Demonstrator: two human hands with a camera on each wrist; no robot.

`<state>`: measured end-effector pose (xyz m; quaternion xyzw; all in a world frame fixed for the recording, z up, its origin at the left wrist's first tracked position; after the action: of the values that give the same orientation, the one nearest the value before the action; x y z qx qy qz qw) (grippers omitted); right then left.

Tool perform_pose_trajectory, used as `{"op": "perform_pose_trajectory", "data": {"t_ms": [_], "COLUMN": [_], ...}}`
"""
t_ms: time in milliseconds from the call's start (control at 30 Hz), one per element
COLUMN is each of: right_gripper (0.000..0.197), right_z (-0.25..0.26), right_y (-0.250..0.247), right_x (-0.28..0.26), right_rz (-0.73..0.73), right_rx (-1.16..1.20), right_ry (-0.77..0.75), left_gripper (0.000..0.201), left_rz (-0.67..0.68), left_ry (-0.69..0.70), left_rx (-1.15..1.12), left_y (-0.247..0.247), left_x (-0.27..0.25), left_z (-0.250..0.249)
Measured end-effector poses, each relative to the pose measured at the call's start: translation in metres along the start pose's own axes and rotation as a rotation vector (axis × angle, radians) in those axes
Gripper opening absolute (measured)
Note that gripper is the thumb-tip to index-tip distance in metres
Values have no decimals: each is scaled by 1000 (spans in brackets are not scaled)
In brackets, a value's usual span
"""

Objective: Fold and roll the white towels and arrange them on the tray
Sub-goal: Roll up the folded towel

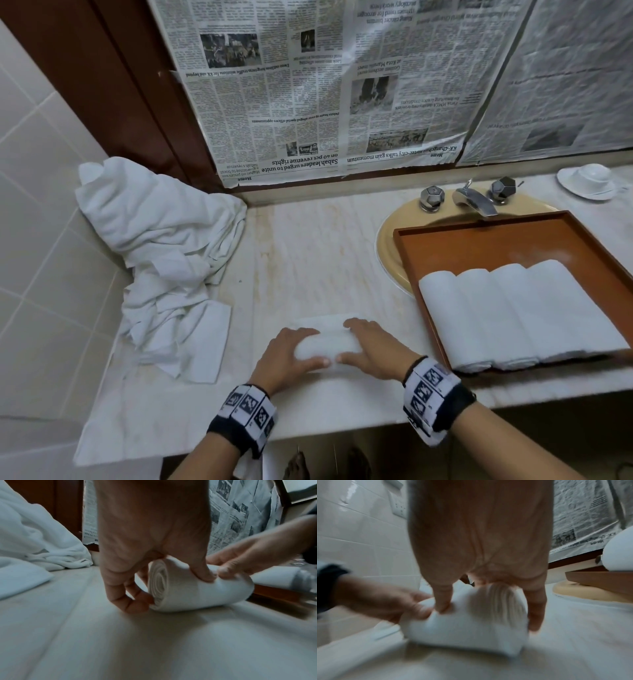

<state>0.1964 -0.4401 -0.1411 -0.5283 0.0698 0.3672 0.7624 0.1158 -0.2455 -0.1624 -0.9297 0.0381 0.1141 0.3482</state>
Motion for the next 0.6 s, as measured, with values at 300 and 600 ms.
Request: {"op": "perform_pose_trajectory", "data": {"t_ms": [300,600], "right_gripper": [80,88], "right_z": [6,5], "right_y": [1,-15], "right_x": [10,30], "right_rz": [-191,81], "right_rx": [-379,-237], "right_ry": [-38,57], "left_gripper": [88,100], "left_rz": [218,405], "left_ry": [-167,-136], "left_rx": [153,205], "left_y": [-24,-24], "left_x": [34,36], "left_z": [-21,-20]}}
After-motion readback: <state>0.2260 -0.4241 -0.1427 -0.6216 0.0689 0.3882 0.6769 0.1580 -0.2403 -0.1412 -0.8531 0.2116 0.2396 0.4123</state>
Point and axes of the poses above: each hand's wrist, its own x-axis towards the middle knuckle, its own y-axis out of the palm, z = x × y, the point moved 4 cm from there along x, towards the middle knuckle, and after that the axes turned 10 degrees about y, right-handed, at the moved point
